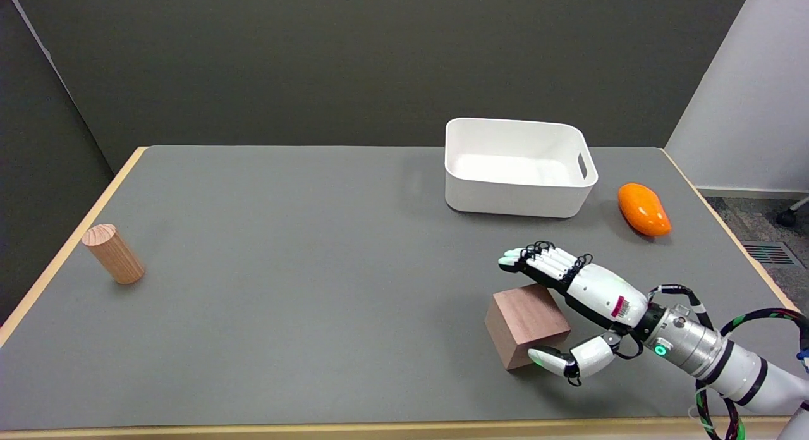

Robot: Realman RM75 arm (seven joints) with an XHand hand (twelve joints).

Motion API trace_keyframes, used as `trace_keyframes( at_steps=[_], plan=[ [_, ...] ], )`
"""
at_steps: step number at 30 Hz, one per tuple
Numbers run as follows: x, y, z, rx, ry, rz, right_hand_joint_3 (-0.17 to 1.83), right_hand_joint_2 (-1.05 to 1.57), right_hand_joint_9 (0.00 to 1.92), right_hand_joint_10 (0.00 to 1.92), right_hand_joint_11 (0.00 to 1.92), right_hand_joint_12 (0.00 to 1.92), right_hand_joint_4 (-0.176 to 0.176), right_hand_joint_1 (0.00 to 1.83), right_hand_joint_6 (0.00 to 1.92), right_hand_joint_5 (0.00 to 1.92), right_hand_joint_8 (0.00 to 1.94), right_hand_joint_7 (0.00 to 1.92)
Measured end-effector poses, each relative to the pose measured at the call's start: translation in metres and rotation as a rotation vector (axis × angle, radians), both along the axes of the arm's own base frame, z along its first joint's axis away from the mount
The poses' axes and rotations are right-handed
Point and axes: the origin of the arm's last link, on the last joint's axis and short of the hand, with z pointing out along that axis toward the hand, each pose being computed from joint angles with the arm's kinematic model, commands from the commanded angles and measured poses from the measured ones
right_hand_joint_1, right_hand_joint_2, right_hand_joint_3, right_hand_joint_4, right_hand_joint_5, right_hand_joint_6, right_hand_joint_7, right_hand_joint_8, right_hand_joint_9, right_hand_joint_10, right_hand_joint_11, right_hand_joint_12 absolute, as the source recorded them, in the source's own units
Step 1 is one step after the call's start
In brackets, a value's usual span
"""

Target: Pick up wooden cube.

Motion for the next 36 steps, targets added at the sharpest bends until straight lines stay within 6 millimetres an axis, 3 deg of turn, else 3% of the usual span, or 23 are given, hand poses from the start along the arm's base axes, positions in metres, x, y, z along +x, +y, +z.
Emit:
trace_keyframes(
  at_steps=[3,6,10,16,20,22,23,25,30,31,36],
  plan=[
    [-0.002,-0.001,0.002,-0.009,-0.003,-0.005,0.84,0.57,0.03,0.67,0.00,1.04,-0.046,0.61,0.34,0.15,0.31,0.20],
    [-0.002,-0.002,0.003,-0.015,-0.004,-0.006,0.86,0.59,0.22,0.88,0.01,1.20,-0.045,0.66,0.39,0.20,0.41,0.36],
    [-0.003,-0.003,0.005,-0.022,-0.007,-0.005,0.87,0.62,0.34,1.00,0.07,1.27,-0.044,0.73,0.45,0.25,0.53,0.47],
    [-0.004,-0.006,0.007,-0.039,-0.025,0.002,0.89,0.66,0.53,1.16,0.25,1.44,-0.031,0.87,0.72,0.38,0.80,0.63],
    [-0.005,-0.008,0.007,-0.051,-0.049,0.010,0.89,0.68,0.63,1.24,0.38,1.58,-0.032,0.93,1.00,0.48,1.00,0.73],
    [-0.005,-0.010,0.007,-0.056,-0.061,0.016,0.48,0.93,0.66,1.27,0.42,1.62,-0.045,1.24,1.08,0.51,1.25,0.81],
    [-0.005,-0.010,0.007,-0.059,-0.067,0.020,0.31,1.05,0.69,1.27,0.47,1.64,-0.082,1.30,1.19,0.54,1.33,0.84],
    [-0.004,-0.012,0.007,-0.063,-0.077,0.027,0.18,1.16,0.77,1.29,0.59,1.67,-0.170,1.21,1.46,0.59,1.34,0.90],
    [-0.003,-0.015,0.008,-0.083,-0.091,0.056,0.52,0.98,0.81,1.41,0.61,1.89,-0.171,1.22,1.44,0.64,1.40,0.92],
    [-0.002,-0.016,0.008,-0.087,-0.092,0.065,0.29,1.11,0.83,1.34,0.65,1.91,-0.164,1.20,1.43,0.61,1.43,0.88],
    [0.006,-0.021,0.009,-0.114,-0.100,0.126,0.41,1.03,0.85,1.37,0.57,1.92,-0.174,1.22,1.39,0.65,1.38,0.92]
  ],
)
